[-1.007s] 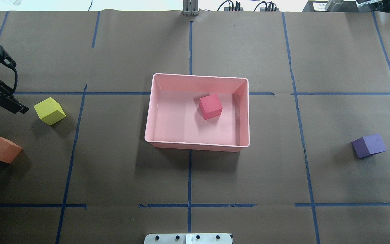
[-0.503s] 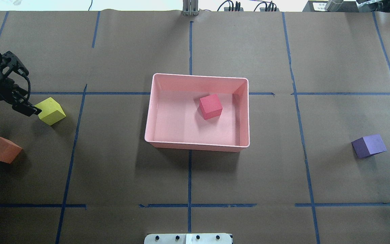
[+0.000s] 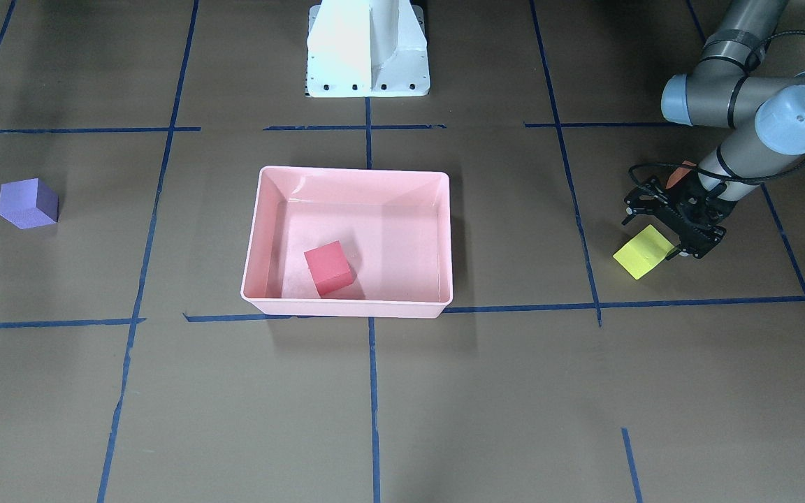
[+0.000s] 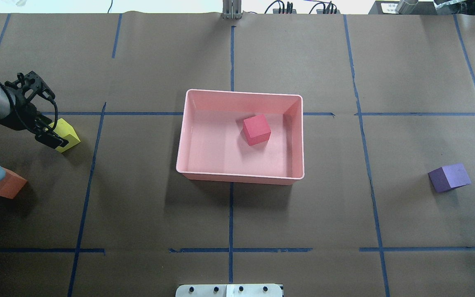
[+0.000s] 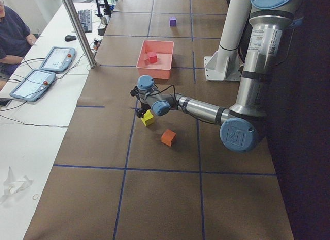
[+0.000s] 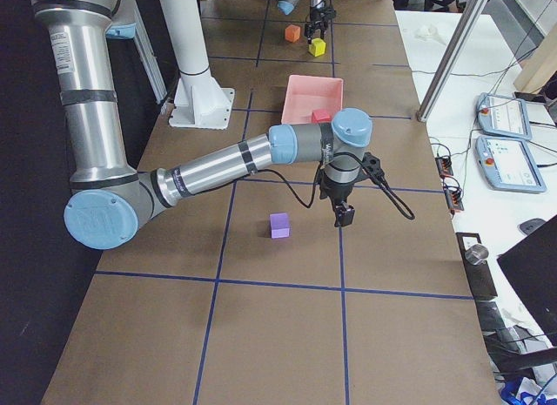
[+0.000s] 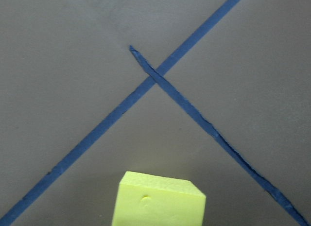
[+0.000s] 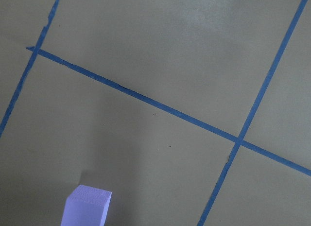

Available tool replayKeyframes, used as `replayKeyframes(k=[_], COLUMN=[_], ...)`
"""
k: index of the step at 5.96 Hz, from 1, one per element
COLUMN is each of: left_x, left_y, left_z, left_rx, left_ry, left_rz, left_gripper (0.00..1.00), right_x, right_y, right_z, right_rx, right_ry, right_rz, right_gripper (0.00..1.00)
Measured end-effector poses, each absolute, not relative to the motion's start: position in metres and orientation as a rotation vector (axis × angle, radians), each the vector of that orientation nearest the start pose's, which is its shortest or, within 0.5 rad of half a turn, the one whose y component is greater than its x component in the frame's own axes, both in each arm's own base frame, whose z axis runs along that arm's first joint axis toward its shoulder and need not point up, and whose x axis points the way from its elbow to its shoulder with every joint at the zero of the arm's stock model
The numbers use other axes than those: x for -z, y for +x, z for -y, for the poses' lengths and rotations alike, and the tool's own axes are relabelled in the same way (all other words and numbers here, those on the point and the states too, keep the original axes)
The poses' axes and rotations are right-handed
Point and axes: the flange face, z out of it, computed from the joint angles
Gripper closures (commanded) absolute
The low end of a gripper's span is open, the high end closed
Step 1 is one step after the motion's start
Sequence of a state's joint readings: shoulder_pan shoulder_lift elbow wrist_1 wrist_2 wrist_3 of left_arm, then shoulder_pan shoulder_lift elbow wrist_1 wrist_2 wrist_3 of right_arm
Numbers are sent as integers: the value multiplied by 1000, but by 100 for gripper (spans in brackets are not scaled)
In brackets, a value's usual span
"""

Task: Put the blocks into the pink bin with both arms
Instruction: 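Lower the left gripper onto the yellow cube and close it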

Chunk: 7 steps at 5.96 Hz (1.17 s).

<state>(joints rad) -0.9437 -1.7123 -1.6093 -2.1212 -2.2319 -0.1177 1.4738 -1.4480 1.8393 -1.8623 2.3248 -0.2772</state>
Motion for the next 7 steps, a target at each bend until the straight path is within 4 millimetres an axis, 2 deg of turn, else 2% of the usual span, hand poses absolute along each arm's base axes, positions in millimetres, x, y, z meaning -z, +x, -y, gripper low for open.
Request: replayKeyframes(k=[3,7], left_x=[-502,-509], left_y=[275,276], left_z=[508,513], left_rx=[-699,-675], left_ry=[467,472], left_rz=[-817,-761], left_gripper=[0,0], right_x=[-497,-500], right_y=[14,14], right_z=[525,524], right_rx=[393,391], right_ry=[162,157], right_rz=[748,747], right_gripper=[0,0])
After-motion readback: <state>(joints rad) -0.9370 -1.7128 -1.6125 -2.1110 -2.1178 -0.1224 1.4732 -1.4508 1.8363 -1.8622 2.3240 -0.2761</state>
